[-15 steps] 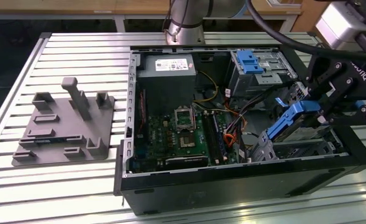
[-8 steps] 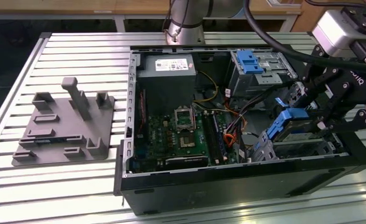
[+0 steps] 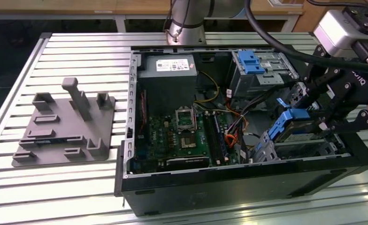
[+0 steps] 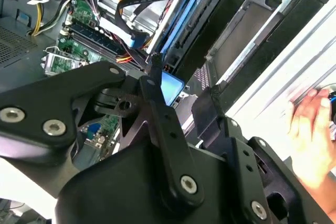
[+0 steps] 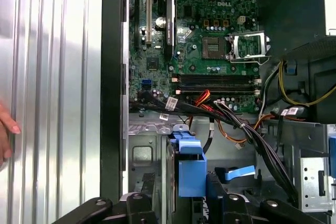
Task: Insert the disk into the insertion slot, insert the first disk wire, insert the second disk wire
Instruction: 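Insert the disk into the insertion slot, then insert the first disk wire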
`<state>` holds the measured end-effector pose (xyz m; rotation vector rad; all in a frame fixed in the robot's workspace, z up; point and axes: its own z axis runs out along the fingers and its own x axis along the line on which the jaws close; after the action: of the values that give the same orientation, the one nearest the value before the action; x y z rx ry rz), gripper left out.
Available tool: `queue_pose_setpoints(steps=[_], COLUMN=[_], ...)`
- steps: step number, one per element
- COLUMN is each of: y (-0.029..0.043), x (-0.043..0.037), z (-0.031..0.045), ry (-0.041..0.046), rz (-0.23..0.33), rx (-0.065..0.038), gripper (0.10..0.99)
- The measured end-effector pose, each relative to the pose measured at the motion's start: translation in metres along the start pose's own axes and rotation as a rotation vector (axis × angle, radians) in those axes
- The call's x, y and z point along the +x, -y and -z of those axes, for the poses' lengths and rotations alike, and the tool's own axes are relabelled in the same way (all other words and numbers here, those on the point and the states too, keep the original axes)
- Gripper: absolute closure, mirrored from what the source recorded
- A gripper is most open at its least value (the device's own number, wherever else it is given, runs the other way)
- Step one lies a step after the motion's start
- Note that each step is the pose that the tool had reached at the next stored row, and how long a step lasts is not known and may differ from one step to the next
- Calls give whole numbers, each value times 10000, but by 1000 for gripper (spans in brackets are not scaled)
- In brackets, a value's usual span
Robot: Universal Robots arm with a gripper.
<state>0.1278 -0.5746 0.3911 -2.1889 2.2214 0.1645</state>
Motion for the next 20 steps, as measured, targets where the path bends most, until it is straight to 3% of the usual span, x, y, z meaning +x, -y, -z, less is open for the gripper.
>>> queue_pose_setpoints(steps=[2,5,20], y=[0,0,1], x=[0,0,1], z=[-1,-3,-14], ry=[-1,1,0], rz=[0,0,1], rx=[0,0,0], gripper=[588,459,459])
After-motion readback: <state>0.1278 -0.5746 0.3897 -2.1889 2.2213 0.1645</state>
